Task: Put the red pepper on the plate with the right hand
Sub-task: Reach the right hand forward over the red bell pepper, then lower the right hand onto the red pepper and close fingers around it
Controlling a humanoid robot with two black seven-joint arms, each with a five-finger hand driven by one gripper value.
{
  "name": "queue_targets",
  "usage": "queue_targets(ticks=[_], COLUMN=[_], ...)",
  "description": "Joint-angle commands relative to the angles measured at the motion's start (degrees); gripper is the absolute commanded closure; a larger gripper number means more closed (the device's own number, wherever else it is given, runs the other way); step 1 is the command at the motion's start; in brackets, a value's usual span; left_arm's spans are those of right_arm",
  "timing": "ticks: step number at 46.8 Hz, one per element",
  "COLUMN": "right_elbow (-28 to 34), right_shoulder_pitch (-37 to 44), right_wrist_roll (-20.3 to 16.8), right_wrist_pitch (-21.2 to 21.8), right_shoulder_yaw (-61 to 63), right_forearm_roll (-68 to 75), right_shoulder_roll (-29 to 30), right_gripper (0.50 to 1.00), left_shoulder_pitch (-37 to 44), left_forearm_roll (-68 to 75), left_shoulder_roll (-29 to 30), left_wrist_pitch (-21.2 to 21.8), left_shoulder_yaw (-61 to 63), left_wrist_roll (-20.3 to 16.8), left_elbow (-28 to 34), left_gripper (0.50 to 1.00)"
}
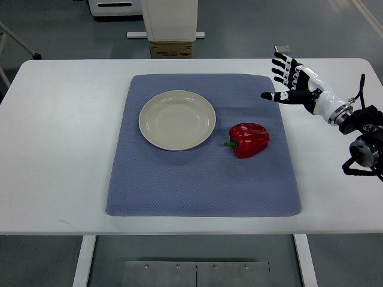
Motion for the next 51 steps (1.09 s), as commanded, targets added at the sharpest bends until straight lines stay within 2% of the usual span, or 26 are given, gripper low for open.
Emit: queue_targets(ticks=[1, 13, 21, 51], right_elbow=[0.1, 2.4, 3.8, 4.3], right_shoulder_pitch=[0.2, 3.5, 6.9, 13.5], right_wrist_roll=[1.4, 3.2, 5.2, 6.8], right_wrist_pitch=[0.1, 2.7, 2.7, 2.4], right_shoulder_yaw=[-0.2, -6.1, -11.8, -26.3], right_forearm_roll=[-3.3, -9.2, -10.6, -16.6], right_shoulder_roll=[0.0, -2.9, -4.0, -3.6], right_gripper=[0.5, 0.5, 0.5, 0.5], left_shoulder_pitch=[0.0, 0.0, 0.0, 0.0], left_forearm_roll=[0.0, 0.0, 0.0, 0.0], left_shoulder_roll=[0.0, 0.0, 0.0, 0.0], left_wrist_pitch=[0.0, 0.0, 0.0, 0.0], left_shoulder_yaw=[0.0, 0.0, 0.0, 0.0], left_wrist_roll=[0.0, 0.0, 0.0, 0.0], left_elbow=[0.0, 0.0, 0.0, 0.0], left_gripper=[0.5, 0.5, 0.5, 0.5])
